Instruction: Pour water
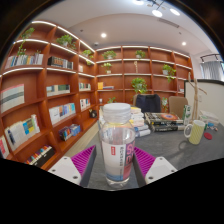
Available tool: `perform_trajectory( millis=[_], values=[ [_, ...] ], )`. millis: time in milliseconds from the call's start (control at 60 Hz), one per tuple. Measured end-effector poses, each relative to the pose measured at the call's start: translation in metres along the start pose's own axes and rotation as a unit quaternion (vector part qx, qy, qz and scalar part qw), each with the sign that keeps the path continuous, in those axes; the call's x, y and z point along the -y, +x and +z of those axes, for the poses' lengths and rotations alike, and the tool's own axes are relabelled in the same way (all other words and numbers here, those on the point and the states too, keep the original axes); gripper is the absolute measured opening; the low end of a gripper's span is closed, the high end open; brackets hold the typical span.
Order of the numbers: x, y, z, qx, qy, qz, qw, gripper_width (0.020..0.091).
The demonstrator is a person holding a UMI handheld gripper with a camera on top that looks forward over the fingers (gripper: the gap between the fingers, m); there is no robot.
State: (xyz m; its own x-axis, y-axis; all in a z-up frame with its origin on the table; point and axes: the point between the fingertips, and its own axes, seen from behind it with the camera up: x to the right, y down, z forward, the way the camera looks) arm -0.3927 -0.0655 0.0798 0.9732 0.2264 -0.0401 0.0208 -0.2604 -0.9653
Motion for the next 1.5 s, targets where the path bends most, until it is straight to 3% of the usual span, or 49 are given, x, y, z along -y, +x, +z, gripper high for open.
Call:
perform_trajectory(
  millis=[83,167,317,617,800,933,1133,1300,1500],
  values=[
    [-0.004,0.011,0.005,-0.022,-0.007,-0.023,0.999,0.0511],
    [-0.003,0.009,0.005,-0.017,-0.008,-0.020,1.000,0.0480],
    [-0.002,0.009,0.003,-0.015,0.003,-0.009,1.000,0.0356],
    [-0.001,0.017,0.001,-0.010,0.002,0.005,1.000,0.0353],
    [0.024,0.083,-0.002,-0.046,0.013,0.093,0.994,0.0353],
    [0.048,0.142,0.013,-0.046,0.046,0.223,0.973,0.0368],
    [0.092,0.217,0.039,0.006,0.115,0.448,0.887,0.0369],
    [0.117,0.250,0.056,0.052,0.133,0.597,0.790,0.0370],
    [0.140,0.292,0.074,0.098,0.181,0.733,0.648,0.0369]
  ],
)
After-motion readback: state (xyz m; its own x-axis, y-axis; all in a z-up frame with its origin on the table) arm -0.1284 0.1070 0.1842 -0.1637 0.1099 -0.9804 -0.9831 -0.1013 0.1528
